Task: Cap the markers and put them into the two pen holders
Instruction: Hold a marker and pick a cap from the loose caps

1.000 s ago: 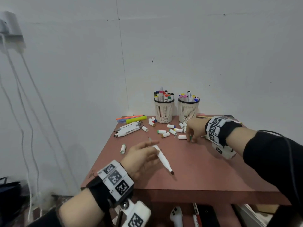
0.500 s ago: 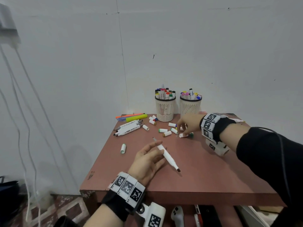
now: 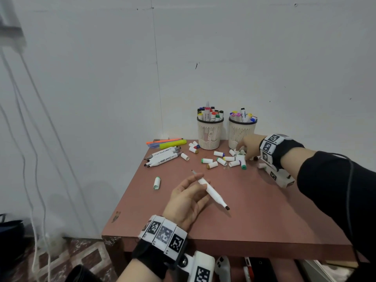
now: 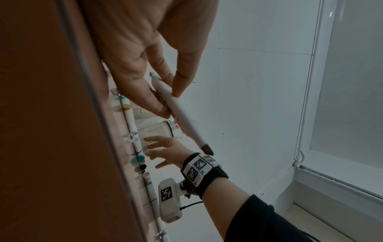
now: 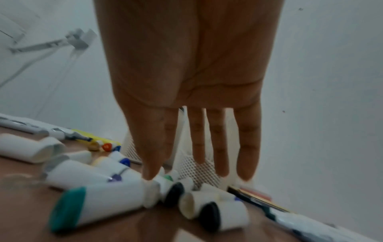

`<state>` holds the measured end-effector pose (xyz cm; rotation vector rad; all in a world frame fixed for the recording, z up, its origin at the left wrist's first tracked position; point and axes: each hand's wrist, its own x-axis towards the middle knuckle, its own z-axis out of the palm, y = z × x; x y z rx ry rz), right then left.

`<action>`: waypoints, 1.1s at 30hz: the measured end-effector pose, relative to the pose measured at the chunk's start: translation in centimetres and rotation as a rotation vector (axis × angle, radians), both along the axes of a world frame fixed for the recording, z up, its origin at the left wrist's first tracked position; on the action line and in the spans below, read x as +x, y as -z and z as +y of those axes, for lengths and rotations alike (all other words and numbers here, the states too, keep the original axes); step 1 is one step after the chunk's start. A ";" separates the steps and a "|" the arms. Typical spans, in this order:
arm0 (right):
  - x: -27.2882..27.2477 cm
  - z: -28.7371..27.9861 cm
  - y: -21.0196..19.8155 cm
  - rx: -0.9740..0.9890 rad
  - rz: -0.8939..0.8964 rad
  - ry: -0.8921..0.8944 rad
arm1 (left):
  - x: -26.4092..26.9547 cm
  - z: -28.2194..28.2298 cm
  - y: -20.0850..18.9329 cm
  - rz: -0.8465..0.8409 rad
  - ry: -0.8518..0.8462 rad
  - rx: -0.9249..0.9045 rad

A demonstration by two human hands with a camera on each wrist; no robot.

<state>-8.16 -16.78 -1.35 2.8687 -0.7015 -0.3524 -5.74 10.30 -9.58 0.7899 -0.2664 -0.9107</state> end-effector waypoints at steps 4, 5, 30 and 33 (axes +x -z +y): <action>0.3 0.4 0.1 0.011 -0.025 -0.010 | 0.0 0.0 0.0 0.014 -0.051 -0.022; 0.7 0.9 -0.1 0.015 -0.065 -0.029 | 0.0 -0.1 -0.1 0.023 -0.072 -0.031; 12.9 10.7 0.6 0.079 0.070 -0.445 | 0.5 0.1 0.2 0.063 -0.181 -0.032; 12.4 10.7 0.0 0.072 0.052 -0.489 | 0.4 0.1 0.1 0.064 -0.182 -0.037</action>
